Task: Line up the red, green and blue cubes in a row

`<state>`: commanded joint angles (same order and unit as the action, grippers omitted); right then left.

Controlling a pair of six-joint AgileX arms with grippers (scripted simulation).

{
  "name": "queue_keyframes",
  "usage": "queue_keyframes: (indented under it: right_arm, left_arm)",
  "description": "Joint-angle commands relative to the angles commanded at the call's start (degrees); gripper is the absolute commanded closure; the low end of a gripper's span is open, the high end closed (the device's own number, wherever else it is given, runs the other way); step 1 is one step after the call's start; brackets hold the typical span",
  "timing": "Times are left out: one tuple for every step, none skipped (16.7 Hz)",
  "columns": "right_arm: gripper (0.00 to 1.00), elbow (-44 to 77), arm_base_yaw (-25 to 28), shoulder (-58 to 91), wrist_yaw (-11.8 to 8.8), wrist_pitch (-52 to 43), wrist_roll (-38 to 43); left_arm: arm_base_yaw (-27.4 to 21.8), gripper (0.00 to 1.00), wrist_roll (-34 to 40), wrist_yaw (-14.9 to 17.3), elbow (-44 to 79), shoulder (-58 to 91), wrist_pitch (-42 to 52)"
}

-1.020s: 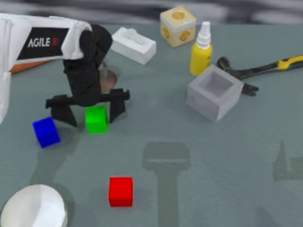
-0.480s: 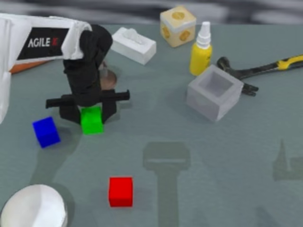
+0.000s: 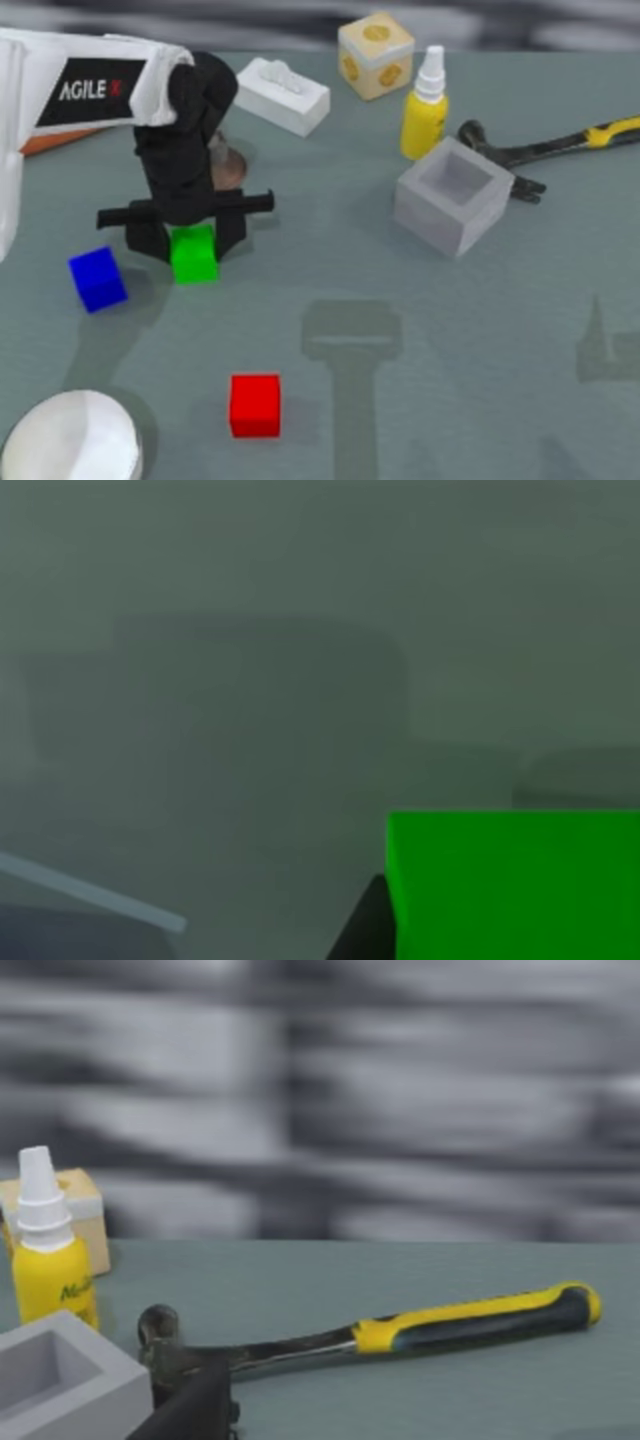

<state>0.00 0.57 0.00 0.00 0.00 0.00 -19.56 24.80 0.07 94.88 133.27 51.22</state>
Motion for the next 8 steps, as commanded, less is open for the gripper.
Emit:
queue_keyframes:
  right_arm:
    - [0.0, 0.0, 0.0, 0.0, 0.0, 0.0, 0.0]
    - [0.0, 0.0, 0.0, 0.0, 0.0, 0.0, 0.0]
    - [0.0, 0.0, 0.0, 0.0, 0.0, 0.0, 0.0]
    - [0.0, 0.0, 0.0, 0.0, 0.0, 0.0, 0.0]
    - [0.0, 0.0, 0.0, 0.0, 0.0, 0.0, 0.0]
    - [0.0, 0.0, 0.0, 0.0, 0.0, 0.0, 0.0]
    - [0.0, 0.0, 0.0, 0.0, 0.0, 0.0, 0.0]
    - [0.0, 0.0, 0.0, 0.0, 0.0, 0.0, 0.0]
  left_arm:
    - [0.0, 1.0, 0.0, 0.0, 0.2, 0.0, 0.2]
    - [0.0, 1.0, 0.0, 0.0, 0.8, -0.3, 1.0]
    - [0.1, 1.0, 0.0, 0.0, 1.7, -0.8, 2.4]
    - [0.3, 1.0, 0.0, 0.0, 2.9, -1.5, 4.3]
    - [0.5, 1.0, 0.1, 0.0, 4.1, -2.3, 6.6]
    - [0.7, 1.0, 0.1, -0.1, 5.3, -3.0, 8.9]
    - [0.8, 1.0, 0.1, -0.1, 6.4, -3.8, 10.8]
    - [1.0, 1.0, 0.1, -0.1, 7.3, -4.5, 12.2]
